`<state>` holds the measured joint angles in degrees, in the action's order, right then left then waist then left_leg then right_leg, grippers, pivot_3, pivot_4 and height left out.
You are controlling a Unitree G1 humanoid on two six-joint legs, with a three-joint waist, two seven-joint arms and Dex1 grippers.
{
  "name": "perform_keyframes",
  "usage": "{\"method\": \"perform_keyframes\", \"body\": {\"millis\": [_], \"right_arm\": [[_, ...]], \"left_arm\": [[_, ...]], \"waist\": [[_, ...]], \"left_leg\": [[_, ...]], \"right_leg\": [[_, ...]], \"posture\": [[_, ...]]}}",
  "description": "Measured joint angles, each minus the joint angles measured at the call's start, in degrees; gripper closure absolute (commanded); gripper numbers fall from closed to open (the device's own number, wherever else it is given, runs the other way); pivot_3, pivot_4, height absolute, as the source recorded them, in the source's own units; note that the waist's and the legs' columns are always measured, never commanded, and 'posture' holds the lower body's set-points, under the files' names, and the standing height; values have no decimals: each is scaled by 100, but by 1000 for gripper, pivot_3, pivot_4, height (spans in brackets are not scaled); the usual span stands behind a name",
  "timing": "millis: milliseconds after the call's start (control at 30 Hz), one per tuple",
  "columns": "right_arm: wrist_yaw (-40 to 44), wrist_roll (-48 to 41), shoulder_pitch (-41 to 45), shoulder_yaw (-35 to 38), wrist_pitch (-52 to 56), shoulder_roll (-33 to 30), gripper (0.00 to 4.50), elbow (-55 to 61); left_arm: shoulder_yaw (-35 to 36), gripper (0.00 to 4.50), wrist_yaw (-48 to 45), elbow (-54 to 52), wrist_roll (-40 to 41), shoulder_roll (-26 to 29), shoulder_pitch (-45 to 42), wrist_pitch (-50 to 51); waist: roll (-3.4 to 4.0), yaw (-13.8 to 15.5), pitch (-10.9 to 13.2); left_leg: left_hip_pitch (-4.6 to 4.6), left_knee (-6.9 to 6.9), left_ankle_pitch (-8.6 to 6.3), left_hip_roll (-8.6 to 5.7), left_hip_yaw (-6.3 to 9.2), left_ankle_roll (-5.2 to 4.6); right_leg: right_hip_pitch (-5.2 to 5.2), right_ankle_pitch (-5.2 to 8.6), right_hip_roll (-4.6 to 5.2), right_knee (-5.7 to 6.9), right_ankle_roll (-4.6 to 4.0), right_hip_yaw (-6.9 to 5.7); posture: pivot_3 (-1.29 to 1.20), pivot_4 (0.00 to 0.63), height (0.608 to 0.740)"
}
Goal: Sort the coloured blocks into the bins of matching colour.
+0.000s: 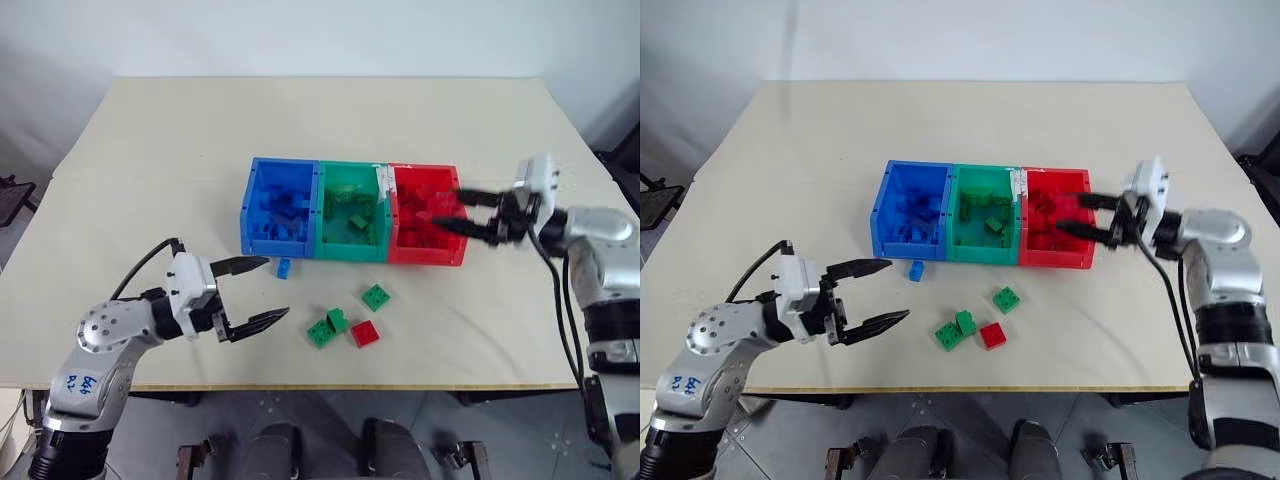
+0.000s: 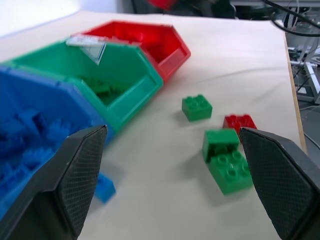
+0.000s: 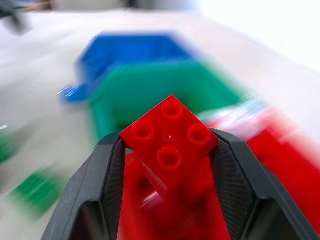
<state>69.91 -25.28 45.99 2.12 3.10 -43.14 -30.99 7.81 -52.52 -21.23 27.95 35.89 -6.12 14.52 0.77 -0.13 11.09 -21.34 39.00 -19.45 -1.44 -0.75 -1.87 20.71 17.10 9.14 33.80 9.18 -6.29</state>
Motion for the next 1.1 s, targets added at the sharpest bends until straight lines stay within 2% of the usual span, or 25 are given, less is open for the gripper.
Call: {"method": "perform_keyframes", "body": {"millis": [33,67,233,333,400,633,800,1000,1100], "right_arm": [[-207,151,158,3,87,61,2422,-241],[-334,266,263,2,132,125,1712,-461],[-609,574,423,55,-109,453,134,-1127],[-493,554,359,234,-363,438,63,-1071],[-196,372,-33,495,-498,281,63,-737],[845,-11,-1852,1121,-664,-513,63,423],[1265,-47,-2910,1419,-537,-1010,63,591],[1334,14,-2953,1318,-709,-951,63,720],[1424,21,-2875,901,-638,-687,63,1066]], "left_arm": [[-5,0,-2,36,-1,2,-37,9],[-8,0,-5,87,-1,6,-64,14],[-35,0,-13,193,-6,10,-158,46],[-79,0,-21,203,-8,11,-224,55],[-160,0,-55,232,-8,37,-276,114],[-603,0,-388,669,-217,55,-707,-77],[-773,0,-493,1058,-258,-7,-878,-113],[-751,0,-451,1064,-273,-3,-829,-132],[-603,0,-465,1034,-255,42,-515,-168]], "waist": [[0,-3,0],[0,-5,0],[0,13,0],[0,11,0],[0,47,0],[1,160,0],[0,134,0],[0,27,0],[0,7,0]], "left_leg": [[-2,-1,0,0,-2,0],[-2,-1,0,-1,-2,-1],[-19,0,1,-5,2,-4],[-23,-1,1,-4,2,-4],[-23,0,1,-4,14,-4],[-19,3,0,-4,1,-7],[-4,6,1,4,-14,-7],[12,5,1,23,-31,-1],[11,5,-3,31,-29,5]], "right_leg": [[2,0,0,-1,0,1],[2,0,0,0,0,1],[13,0,0,0,0,-2],[18,0,-1,2,0,-2],[11,0,-3,2,0,-11],[3,0,-4,-2,1,-11],[-4,-1,-6,-4,3,-2],[-5,-1,-20,-1,3,15],[-2,-1,-29,-2,1,20]], "posture": [[0,150,740],[0,150,740],[0,150,740],[0,150,740],[0,150,740],[0,150,740],[0,150,740],[0,150,740],[0,150,740]]}}
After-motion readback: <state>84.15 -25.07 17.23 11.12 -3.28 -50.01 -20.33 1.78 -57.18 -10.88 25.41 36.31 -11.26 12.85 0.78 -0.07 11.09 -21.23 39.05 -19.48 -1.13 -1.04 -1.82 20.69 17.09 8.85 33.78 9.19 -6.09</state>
